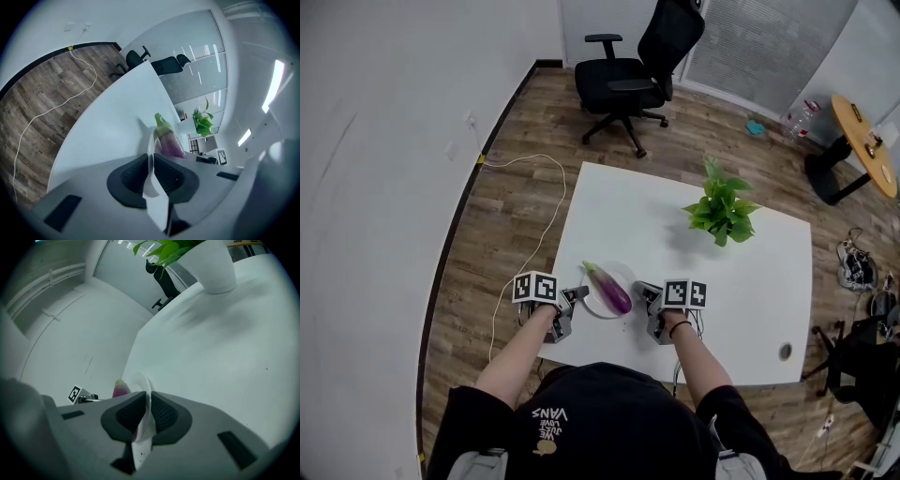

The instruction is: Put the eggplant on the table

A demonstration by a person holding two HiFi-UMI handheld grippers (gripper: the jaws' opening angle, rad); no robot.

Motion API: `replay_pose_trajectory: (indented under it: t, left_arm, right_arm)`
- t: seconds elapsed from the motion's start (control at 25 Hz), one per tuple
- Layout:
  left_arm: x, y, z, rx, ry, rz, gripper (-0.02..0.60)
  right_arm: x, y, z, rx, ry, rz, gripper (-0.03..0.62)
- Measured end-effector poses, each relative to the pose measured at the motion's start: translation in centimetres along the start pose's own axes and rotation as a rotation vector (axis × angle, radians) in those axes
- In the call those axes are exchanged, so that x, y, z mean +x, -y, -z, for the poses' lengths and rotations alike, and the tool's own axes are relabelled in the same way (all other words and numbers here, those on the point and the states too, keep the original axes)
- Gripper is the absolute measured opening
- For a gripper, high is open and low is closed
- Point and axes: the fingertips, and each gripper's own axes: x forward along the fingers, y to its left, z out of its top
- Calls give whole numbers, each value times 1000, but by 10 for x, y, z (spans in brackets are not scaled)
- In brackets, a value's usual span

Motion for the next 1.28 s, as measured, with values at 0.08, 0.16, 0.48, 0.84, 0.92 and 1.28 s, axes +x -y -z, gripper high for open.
replay_pose_trajectory:
  t: [0.08, 0.16, 0.48, 0.84, 0.92, 1.28]
  left_arm:
    - [0, 1, 0, 17, 4, -7, 31]
    - [1, 4, -1, 22, 14, 0, 57]
    - [2, 10, -2, 15, 21, 11, 121]
    - [-4, 16, -5, 22, 44, 5, 201]
    - [-4, 15, -6, 16, 52, 7, 202]
    - [-9, 12, -6, 28, 84, -20, 204]
  right_arm:
    - [0, 0, 0, 3, 2, 1, 35]
    - [0, 0, 0, 3, 7, 2, 35]
    - [1, -1, 1, -33, -12, 36, 50]
    - [0, -6, 0, -27, -4, 23, 102]
    - [-2, -6, -2, -30, 5, 24, 109]
    - [-7, -6, -6, -89, 15, 67, 112]
